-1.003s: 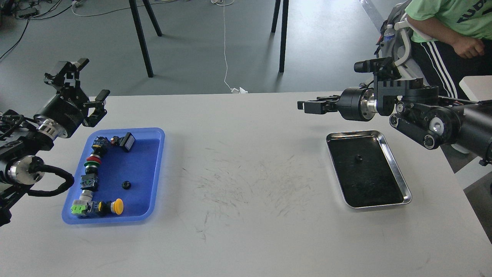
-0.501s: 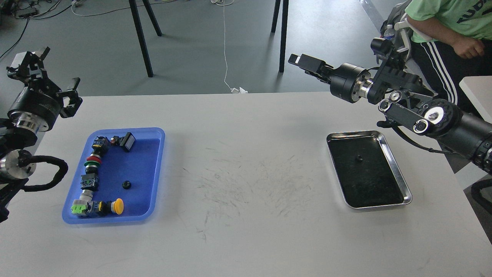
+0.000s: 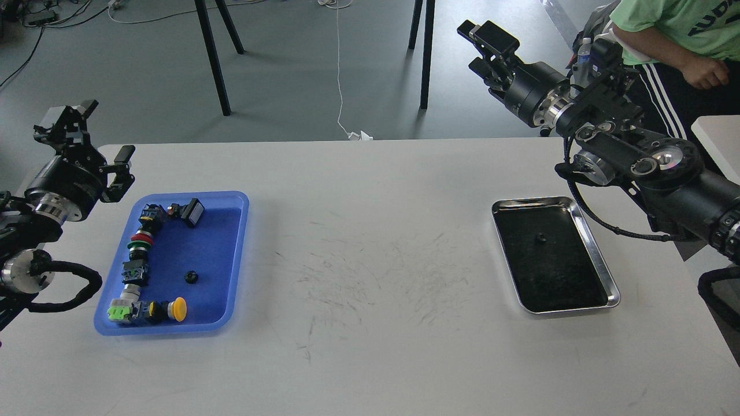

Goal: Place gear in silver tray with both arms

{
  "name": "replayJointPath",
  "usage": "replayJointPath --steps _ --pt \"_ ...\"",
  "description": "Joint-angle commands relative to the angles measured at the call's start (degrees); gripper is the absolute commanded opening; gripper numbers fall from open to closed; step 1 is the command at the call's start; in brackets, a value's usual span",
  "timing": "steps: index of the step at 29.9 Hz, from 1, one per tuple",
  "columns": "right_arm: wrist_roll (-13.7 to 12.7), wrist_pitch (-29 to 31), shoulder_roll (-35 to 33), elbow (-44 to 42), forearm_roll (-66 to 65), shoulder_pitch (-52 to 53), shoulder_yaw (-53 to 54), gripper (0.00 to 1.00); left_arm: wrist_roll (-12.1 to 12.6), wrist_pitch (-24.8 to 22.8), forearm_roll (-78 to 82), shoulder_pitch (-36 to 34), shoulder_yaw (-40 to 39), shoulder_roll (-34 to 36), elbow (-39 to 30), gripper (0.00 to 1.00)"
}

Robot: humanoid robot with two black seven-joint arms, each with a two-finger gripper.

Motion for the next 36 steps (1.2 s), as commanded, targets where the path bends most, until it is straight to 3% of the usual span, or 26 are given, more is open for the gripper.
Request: replayJointPath --steps 1,8,11,18,22,36 --pt "0.0 -0.5 0.3 0.2 0.3 -0.7 0.1 0.92 0.0 3.2 12.3 -1.5 5.5 3.2 -5.6 0.98" --pt "0.0 -0.6 1.2 0.2 0.3 -2.6 3.1 0.92 0.0 3.9 30.5 -2.9 10.8 6.1 -11.3 0.99" --pt "0.0 -0.6 1.2 0.3 0.3 -4.1 5.2 0.93 0.0 6.3 41.8 -2.9 12.3 6.8 -11.8 0.99" --pt "0.0 -0.6 1.1 0.2 0.3 -6.3 7.3 0.93 0.0 14.5 48.4 -2.3 17.4 6.4 -11.3 0.98" --pt "0.0 -0.6 1.0 0.2 0.3 -6.7 7.8 0.94 0.0 22.7 48.4 -1.8 18.6 6.5 -10.2 0.98" --pt "0.0 -0.5 1.1 0.0 0.3 -7.3 7.8 0.94 0.0 24.5 62.4 -1.8 24.6 11.7 -9.3 0.98"
